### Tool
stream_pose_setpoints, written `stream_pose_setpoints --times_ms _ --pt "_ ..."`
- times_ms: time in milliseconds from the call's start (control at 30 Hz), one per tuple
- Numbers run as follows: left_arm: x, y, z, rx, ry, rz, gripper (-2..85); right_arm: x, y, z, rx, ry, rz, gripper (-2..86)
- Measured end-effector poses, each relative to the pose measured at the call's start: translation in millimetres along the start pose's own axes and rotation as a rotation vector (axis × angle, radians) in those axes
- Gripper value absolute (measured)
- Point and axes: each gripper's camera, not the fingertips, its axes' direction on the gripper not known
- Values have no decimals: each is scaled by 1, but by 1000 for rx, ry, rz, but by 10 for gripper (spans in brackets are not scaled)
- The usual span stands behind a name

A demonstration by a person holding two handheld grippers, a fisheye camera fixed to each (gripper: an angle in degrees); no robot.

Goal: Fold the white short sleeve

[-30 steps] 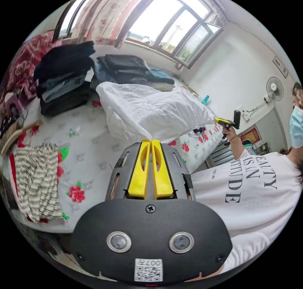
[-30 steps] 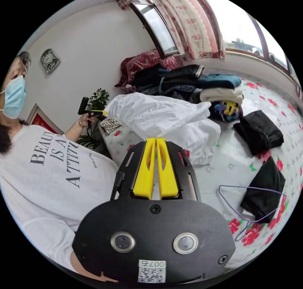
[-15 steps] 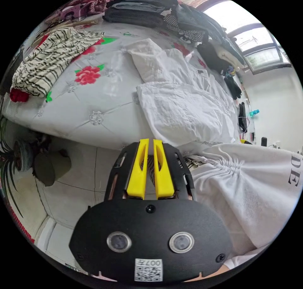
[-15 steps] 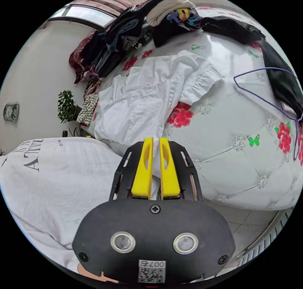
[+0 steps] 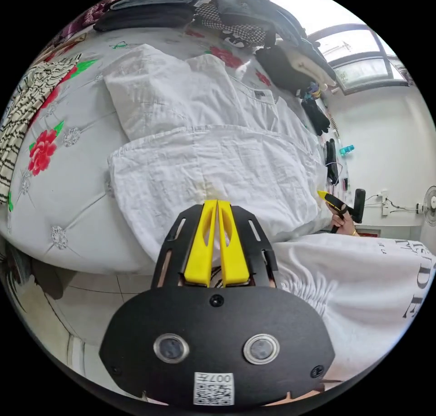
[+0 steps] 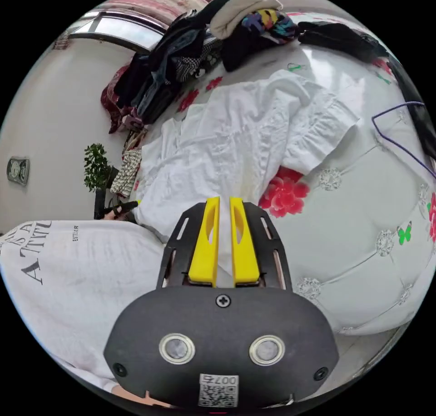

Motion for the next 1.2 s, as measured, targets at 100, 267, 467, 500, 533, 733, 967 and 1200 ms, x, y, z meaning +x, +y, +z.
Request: stream_pose_setpoints --times_ms 100,267,467,500,533,733,967,1200 --pt "-6 13 -32 99 -15 -9 -10 30 9 -45 227 28 176 40" --pt "-39 27 -70 236 85 -212 -10 94 27 -37 375 -88 535 54" --pt "-48 20 -87 259 63 -312 -9 74 11 -21 327 -76 511 14" --pt "-49 19 -88 260 66 -316 -9 71 11 -26 348 -69 500 11" --pt "-50 17 -90 262 73 -329 -9 66 15 -41 411 -61 487 5" --pt "-52 13 -100 269 71 -361 -10 50 30 -122 553 66 404 -2" --pt "-55 15 -106 300 111 -405 -10 59 23 -125 485 55 440 -2" --pt "-64 23 -127 358 92 -437 -8 -74 -55 -121 256 224 -216 -2"
